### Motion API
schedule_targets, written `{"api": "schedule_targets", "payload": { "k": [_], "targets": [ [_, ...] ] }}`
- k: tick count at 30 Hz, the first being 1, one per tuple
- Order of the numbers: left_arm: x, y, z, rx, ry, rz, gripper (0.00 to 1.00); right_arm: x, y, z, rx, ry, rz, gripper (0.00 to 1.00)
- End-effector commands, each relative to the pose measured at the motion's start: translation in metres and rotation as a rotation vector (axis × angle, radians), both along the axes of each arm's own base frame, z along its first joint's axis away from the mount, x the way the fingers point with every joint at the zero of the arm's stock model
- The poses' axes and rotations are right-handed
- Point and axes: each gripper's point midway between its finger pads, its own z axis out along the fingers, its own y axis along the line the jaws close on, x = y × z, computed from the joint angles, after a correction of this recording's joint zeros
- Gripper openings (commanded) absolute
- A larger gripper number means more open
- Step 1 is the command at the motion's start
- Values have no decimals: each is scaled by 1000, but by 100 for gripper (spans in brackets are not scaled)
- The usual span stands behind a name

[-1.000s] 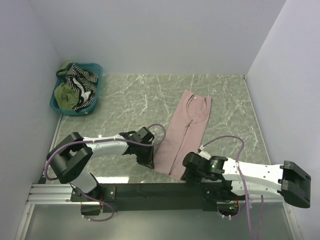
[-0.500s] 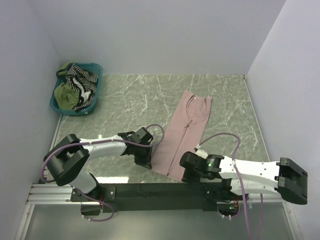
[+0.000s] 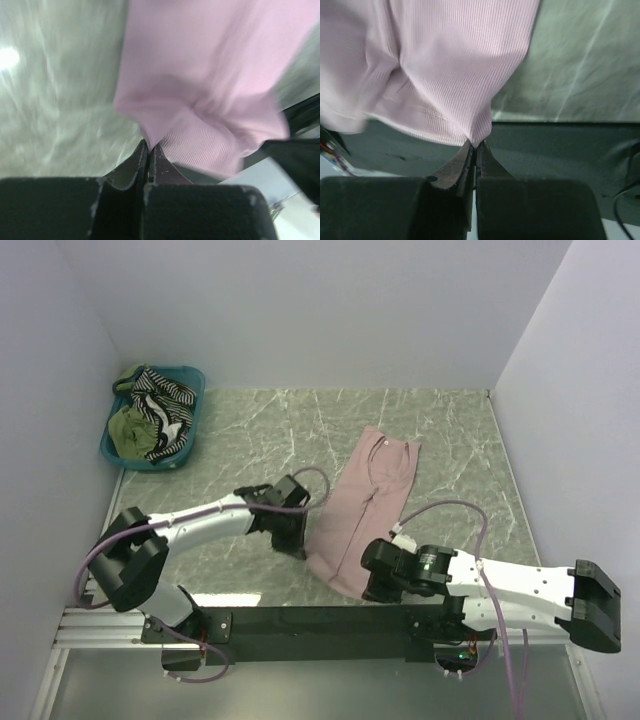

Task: Fold and stack the tank tops
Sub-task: Fold the tank top

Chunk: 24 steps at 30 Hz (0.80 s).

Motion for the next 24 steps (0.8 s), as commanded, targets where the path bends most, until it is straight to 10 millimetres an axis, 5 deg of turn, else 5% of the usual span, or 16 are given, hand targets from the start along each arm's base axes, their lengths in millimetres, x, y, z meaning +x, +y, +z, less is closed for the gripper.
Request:
{"api": "schedule_targets", "payload": {
  "k": [1, 9, 14, 24],
  "targets": [
    [44, -20, 31, -58, -95, 10, 1, 30, -9, 20, -14, -92, -49, 0],
    [99, -70, 55, -137, -151, 40, 1, 98, -40, 35, -31, -216, -163, 0],
    [124, -86, 45, -123, -149, 72, 1, 132, -50, 41, -62, -268, -191, 0],
    [189, -109, 65, -135, -216, 137, 1, 193, -71, 57, -108, -344, -233, 0]
  ]
}}
